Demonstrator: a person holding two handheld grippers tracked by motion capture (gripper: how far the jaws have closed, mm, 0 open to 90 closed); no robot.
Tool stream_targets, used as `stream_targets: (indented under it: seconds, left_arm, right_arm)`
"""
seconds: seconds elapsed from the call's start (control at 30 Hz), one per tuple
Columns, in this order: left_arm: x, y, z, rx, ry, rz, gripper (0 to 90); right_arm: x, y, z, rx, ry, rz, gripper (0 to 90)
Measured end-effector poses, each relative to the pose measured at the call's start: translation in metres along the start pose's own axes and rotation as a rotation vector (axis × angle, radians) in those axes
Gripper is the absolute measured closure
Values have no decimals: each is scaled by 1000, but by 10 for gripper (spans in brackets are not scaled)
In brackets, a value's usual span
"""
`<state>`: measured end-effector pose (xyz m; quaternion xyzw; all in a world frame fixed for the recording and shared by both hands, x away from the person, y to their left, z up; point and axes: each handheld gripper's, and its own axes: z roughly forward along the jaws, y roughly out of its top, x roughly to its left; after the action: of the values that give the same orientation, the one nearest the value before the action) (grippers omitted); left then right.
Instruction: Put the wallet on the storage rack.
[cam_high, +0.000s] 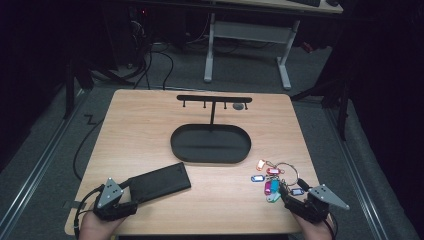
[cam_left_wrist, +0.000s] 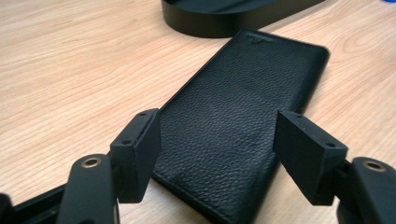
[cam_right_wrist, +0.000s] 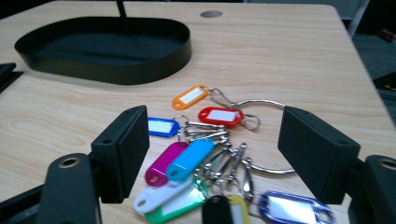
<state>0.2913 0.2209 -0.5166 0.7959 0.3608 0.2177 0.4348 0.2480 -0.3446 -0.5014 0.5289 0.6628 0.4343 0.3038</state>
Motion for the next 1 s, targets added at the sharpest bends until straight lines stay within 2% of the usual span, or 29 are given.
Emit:
stream_targets:
  seconds: [0.03, 0.07, 0.13, 0.27, 0.4, 0.67, 0.93, 1.0]
  left_arm:
    - [0, 0, 0, 0, 0, 0, 326]
    - [1, 1, 0, -8, 2, -4, 325]
    - [1, 2, 1, -8, 8, 1, 326]
    - [2, 1, 1, -5, 5, -7, 327]
    - [1, 0, -1, -2, 12, 0, 331]
    - [-1, 0, -5, -11, 25, 9, 343]
    - [-3, -1, -4, -12, 29, 35, 334]
    - [-5, 1, -3, -3, 22, 62, 349]
  right_arm:
    - [0, 0, 0, 0, 0, 0, 235]
    - [3, -2, 2, 11, 22, -24, 224]
    - [5, -4, 4, 25, 37, -29, 198]
    - [2, -6, 5, 38, 57, -8, 195]
    - [-1, -6, 6, 29, 62, 3, 194]
    - [0, -5, 10, 15, 100, -3, 212]
    - [1, -5, 10, 30, 105, -1, 220]
    - [-1, -6, 10, 30, 105, 7, 221]
